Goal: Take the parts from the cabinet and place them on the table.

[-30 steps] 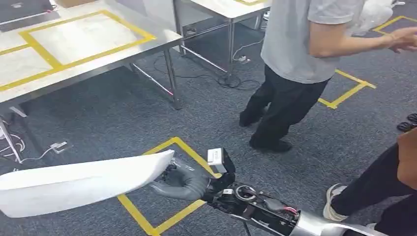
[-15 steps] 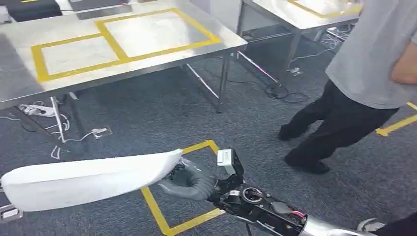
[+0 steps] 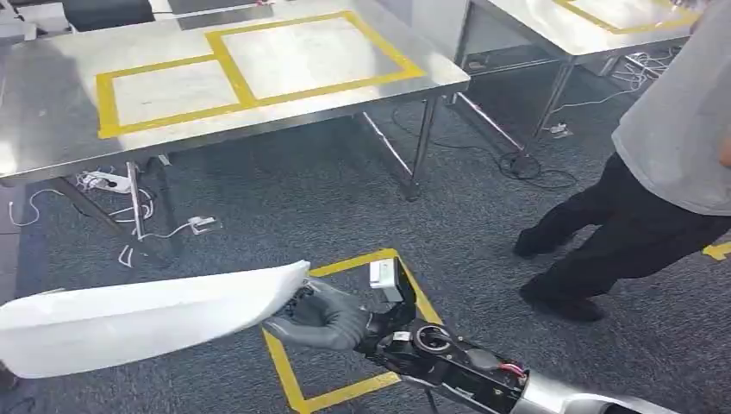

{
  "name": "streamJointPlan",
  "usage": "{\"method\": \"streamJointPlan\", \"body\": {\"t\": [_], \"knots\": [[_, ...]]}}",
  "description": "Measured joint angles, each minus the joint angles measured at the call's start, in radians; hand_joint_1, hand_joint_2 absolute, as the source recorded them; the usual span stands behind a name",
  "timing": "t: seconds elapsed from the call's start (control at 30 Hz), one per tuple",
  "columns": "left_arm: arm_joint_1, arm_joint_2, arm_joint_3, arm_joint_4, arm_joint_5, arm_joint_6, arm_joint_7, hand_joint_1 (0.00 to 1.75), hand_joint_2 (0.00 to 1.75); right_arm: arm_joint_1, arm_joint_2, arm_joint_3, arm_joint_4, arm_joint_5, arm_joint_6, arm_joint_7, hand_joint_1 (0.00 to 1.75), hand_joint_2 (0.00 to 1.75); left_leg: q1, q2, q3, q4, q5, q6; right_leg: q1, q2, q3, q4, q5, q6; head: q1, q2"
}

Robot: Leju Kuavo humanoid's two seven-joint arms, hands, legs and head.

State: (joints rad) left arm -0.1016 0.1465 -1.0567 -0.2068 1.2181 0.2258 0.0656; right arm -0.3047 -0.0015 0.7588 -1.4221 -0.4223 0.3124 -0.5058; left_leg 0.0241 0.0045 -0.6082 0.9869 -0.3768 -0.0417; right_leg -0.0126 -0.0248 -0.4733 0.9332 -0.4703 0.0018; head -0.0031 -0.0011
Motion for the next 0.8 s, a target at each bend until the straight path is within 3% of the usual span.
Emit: {"method": "streamJointPlan", "body": {"t": [0.03,0.07,0.17,0.23,0.27,0.33,0.37,0.4,0.43,0.5,0.53,0.57,0.6,0.67,0.7,0.73,0.77,0.8], "knots": [[-0.001,-0.002,0.000,0.000,0.000,0.001,0.000,0.00,1.75,0.000,0.000,0.000,0.000,0.000,0.000,0.000,1.75,1.75,-0.004,0.012,0.013,-0.025,-0.020,0.006,0.006,-0.002,-0.002,0.002,-0.006,0.007,-0.007,0.000],[-0.003,-0.002,0.000,0.000,0.000,0.002,0.000,0.00,1.75,-0.002,0.000,-0.001,0.000,-0.002,0.000,0.000,1.75,1.75,-0.008,0.003,0.013,-0.033,-0.016,0.015,0.009,-0.001,-0.002,0.007,-0.013,0.012,-0.008,0.000],[-0.003,-0.003,0.000,0.000,0.001,0.002,0.000,0.00,1.75,-0.003,0.000,-0.001,0.000,-0.002,0.000,0.000,1.75,1.75,-0.012,-0.002,0.015,-0.027,-0.028,0.035,0.007,-0.002,0.006,0.002,-0.020,0.025,0.004,0.000],[-0.002,-0.003,0.000,0.000,0.001,0.002,0.000,0.00,1.75,-0.004,0.000,-0.003,0.000,-0.002,0.000,-0.001,1.75,1.75,-0.005,-0.002,0.032,-0.033,-0.032,0.050,0.002,0.008,-0.008,0.046,-0.052,0.036,0.008,0.000],[-0.003,-0.003,0.000,0.000,0.001,0.002,0.000,0.00,1.75,-0.005,0.000,-0.004,0.000,-0.002,0.001,-0.001,1.75,1.75,-0.005,-0.003,0.036,-0.033,-0.036,0.056,0.002,0.013,-0.044,0.126,-0.090,0.038,0.017,0.000],[-0.004,-0.002,0.000,0.000,0.000,0.002,0.000,0.00,1.75,-0.002,0.000,-0.004,0.000,-0.002,0.000,-0.001,1.75,1.75,-0.008,-0.005,0.042,-0.033,-0.043,0.062,0.002,0.017,-0.145,0.312,-0.157,0.042,0.030,0.000],[-0.004,-0.002,0.000,0.000,-0.001,0.002,0.000,0.00,1.75,0.001,0.000,-0.004,0.000,-0.002,0.000,-0.001,1.75,1.75,-0.011,-0.009,0.046,-0.033,-0.047,0.061,0.002,0.018,-0.183,0.368,-0.164,0.042,0.033,0.000],[-0.003,-0.002,0.000,0.000,-0.002,0.002,0.000,0.00,1.75,0.002,-0.001,-0.004,0.000,-0.002,0.000,-0.001,1.75,1.75,-0.012,-0.012,0.053,-0.033,-0.051,0.061,0.002,0.019,-0.194,0.366,-0.141,0.039,0.036,0.000],[-0.002,-0.002,0.000,0.000,-0.002,0.002,0.000,0.00,1.75,0.002,-0.001,-0.004,0.000,-0.002,0.000,-0.001,1.75,1.75,-0.014,-0.014,0.060,-0.033,-0.056,0.060,0.003,0.020,-0.181,0.318,-0.096,0.035,0.039,0.000],[-0.003,-0.003,0.000,0.000,-0.002,0.000,0.000,0.00,1.75,0.001,-0.001,-0.005,0.000,-0.002,0.000,-0.001,1.75,1.75,-0.016,-0.021,0.081,-0.033,-0.068,0.057,0.007,0.024,-0.108,0.132,0.023,0.019,0.048,0.000],[-0.002,-0.005,0.000,0.000,-0.002,-0.002,0.000,0.00,1.75,0.000,-0.001,-0.005,0.000,-0.002,0.000,-0.001,1.75,1.75,-0.015,-0.023,0.083,-0.034,-0.073,0.054,0.012,0.033,-0.087,0.060,0.053,0.008,0.051,0.000],[-0.005,-0.006,0.000,0.000,-0.002,-0.002,0.000,0.00,1.75,0.001,-0.001,-0.005,0.000,-0.003,0.000,-0.002,1.75,1.75,-0.022,-0.027,0.084,-0.030,-0.076,0.048,0.014,0.035,-0.075,0.044,0.044,0.004,0.044,0.000],[-0.005,-0.005,0.000,0.000,-0.002,-0.002,0.000,0.00,1.75,-0.001,-0.001,-0.005,0.000,-0.003,0.000,-0.002,1.75,1.75,-0.018,-0.028,0.079,-0.031,-0.076,0.044,0.015,0.033,-0.058,0.032,0.032,0.004,0.050,0.000],[-0.003,-0.005,0.000,0.000,-0.002,-0.002,0.000,0.00,1.75,0.000,-0.001,-0.005,0.000,-0.003,-0.002,-0.003,1.75,1.75,-0.016,-0.028,0.081,-0.039,-0.074,0.035,0.016,0.035,-0.062,0.031,0.031,0.001,0.047,0.000],[-0.004,-0.005,0.000,0.000,-0.002,-0.002,0.000,0.00,1.75,-0.001,0.000,-0.005,0.000,-0.003,-0.002,-0.003,1.75,1.75,-0.026,-0.028,0.082,-0.038,-0.081,0.028,0.005,0.033,-0.047,0.011,0.038,-0.004,0.045,0.000],[-0.003,-0.003,0.000,0.000,-0.001,-0.002,0.000,0.00,1.75,0.000,0.000,-0.005,0.000,-0.004,-0.002,-0.003,1.75,1.75,-0.023,-0.023,0.084,-0.019,-0.091,0.025,0.004,0.031,-0.038,0.002,0.040,-0.004,0.043,0.000],[-0.005,-0.004,0.000,0.000,-0.001,-0.002,0.000,0.00,1.75,-0.003,0.000,-0.005,0.000,-0.005,-0.002,-0.005,1.75,1.75,-0.024,-0.018,0.056,0.035,-0.118,0.021,0.002,0.027,-0.034,-0.002,0.039,-0.008,0.032,0.000],[-0.007,-0.005,0.000,0.000,0.000,-0.002,0.000,0.00,1.75,-0.006,0.000,-0.005,0.000,-0.006,-0.002,-0.005,1.75,1.75,-0.021,-0.017,0.003,0.125,-0.156,0.017,0.003,0.024,-0.035,-0.002,0.038,-0.010,0.023,0.000]]}}
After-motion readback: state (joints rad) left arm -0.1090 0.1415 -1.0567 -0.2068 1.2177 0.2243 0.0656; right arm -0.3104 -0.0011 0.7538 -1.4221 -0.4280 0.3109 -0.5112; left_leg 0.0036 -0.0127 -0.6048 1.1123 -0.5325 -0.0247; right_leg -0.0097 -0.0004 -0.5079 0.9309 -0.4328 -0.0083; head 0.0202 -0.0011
